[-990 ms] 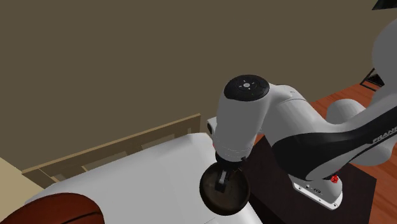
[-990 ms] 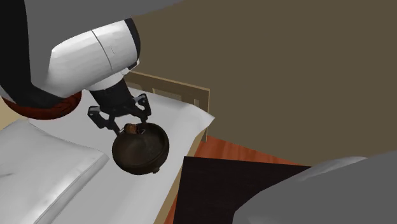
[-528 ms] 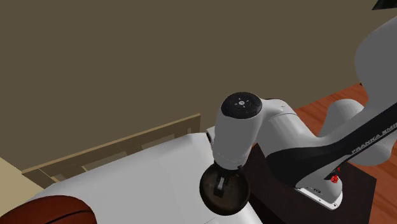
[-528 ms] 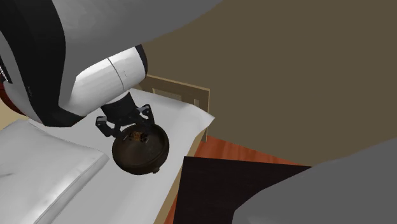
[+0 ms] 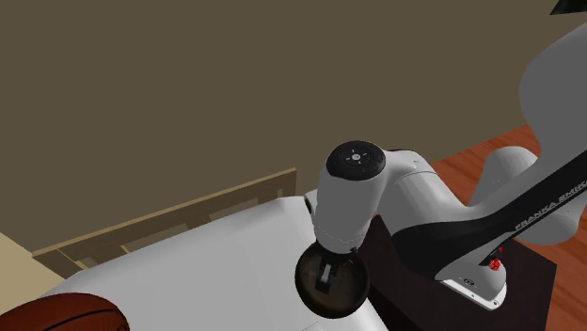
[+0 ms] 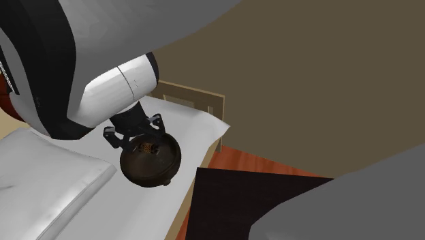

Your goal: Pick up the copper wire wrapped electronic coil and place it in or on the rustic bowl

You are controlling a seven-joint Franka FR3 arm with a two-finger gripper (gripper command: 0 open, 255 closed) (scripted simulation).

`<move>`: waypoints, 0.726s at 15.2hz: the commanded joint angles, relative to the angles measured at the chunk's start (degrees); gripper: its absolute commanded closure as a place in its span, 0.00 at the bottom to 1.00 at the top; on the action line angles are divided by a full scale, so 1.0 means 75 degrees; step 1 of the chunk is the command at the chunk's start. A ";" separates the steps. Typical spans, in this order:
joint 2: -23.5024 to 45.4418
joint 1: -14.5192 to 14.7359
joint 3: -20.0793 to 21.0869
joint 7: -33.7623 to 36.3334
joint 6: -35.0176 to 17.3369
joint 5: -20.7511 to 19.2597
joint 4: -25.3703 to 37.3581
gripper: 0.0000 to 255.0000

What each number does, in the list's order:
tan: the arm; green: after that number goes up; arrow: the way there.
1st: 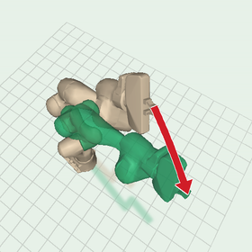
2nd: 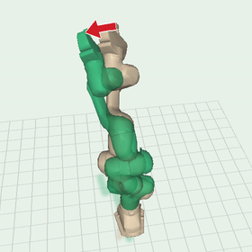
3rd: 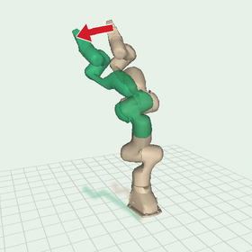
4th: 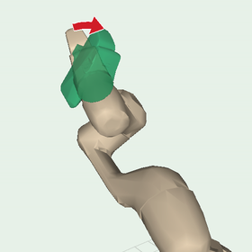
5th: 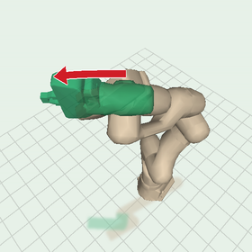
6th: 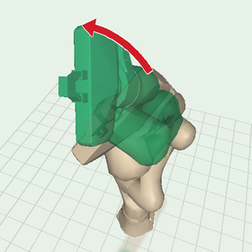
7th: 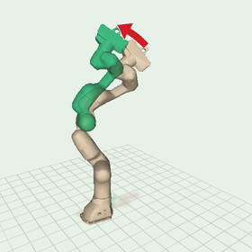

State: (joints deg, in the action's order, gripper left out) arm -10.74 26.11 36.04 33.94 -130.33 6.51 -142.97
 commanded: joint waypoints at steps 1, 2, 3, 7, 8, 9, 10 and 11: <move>0.0000 0.0000 0.0000 0.0000 0.0000 0.0000 0.0000 0.00; 0.0000 0.0000 0.0000 0.0000 0.0000 0.0000 0.0000 0.00; 0.0000 0.0000 0.0000 0.0000 0.0000 0.0000 0.0000 0.00; -0.0188 0.0029 -0.0051 -0.0080 0.0294 0.0097 0.0130 0.00; -0.0360 0.0052 -0.0102 -0.0149 0.0586 0.0175 0.0269 0.00; -0.0515 0.0073 -0.0155 -0.0206 0.0876 0.0237 0.0419 0.00; -0.0627 0.0085 -0.0195 -0.0244 0.1101 0.0276 0.0544 0.00; -0.0627 0.0088 -0.0198 -0.0243 0.1101 0.0275 0.0544 0.00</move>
State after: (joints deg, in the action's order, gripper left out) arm -14.65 26.63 34.81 32.45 -123.21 8.20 -139.24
